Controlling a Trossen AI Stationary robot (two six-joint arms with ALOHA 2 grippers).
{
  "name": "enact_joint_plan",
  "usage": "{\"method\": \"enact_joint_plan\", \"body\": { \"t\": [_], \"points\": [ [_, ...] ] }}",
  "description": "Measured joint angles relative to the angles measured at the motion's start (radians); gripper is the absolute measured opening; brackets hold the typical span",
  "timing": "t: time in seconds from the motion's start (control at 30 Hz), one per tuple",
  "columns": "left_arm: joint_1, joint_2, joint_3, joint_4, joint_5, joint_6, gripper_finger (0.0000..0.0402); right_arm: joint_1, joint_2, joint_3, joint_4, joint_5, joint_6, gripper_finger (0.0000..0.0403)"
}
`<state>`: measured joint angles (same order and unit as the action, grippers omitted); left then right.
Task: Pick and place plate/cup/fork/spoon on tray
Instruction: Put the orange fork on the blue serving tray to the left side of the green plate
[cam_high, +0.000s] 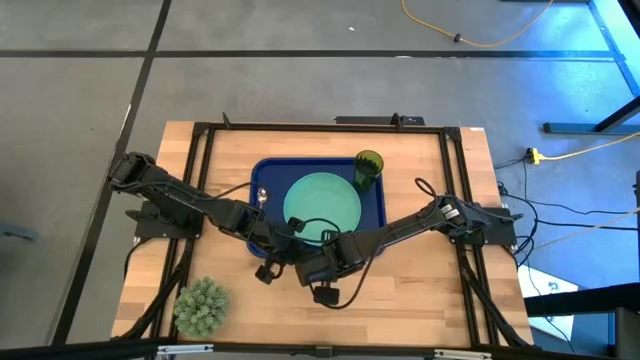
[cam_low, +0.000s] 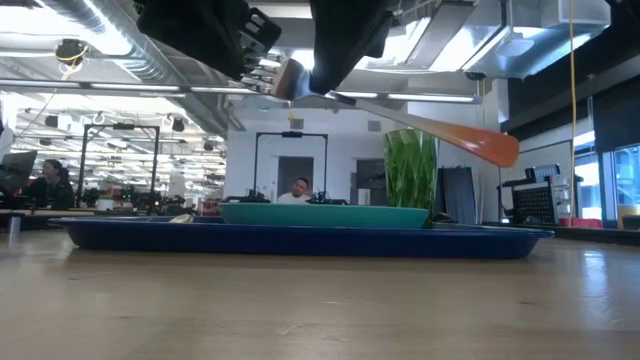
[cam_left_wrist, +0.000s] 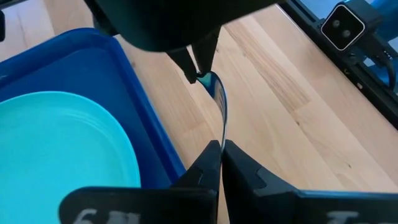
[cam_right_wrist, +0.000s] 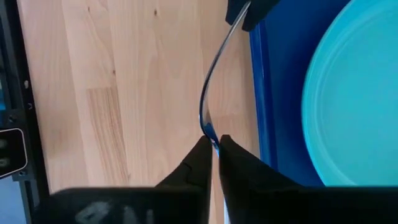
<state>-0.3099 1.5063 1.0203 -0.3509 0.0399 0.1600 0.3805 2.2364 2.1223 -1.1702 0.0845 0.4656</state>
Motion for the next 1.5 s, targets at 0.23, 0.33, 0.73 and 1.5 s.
{"method": "enact_joint_plan", "body": {
  "t": [0.23,0.33,0.73,1.5],
  "points": [
    [0.0,0.0,0.0,0.0,0.0,0.0,0.0,-0.005,0.0,0.0,-0.001,-0.003,-0.001,0.0014],
    [0.0,0.0,0.0,0.0,0.002,0.0,0.0,-0.006,0.0,0.0,-0.001,-0.007,-0.004,0.0033],
    [0.0,0.0,0.0,-0.03,-0.003,0.034,0.0,-0.007,-0.002,-0.001,-0.006,-0.008,-0.059,0.005],
    [-0.042,-0.008,-0.002,-0.141,-0.036,0.011,0.0,-0.009,-0.011,0.178,-0.067,0.062,-0.138,0.0049]
  ]
}}
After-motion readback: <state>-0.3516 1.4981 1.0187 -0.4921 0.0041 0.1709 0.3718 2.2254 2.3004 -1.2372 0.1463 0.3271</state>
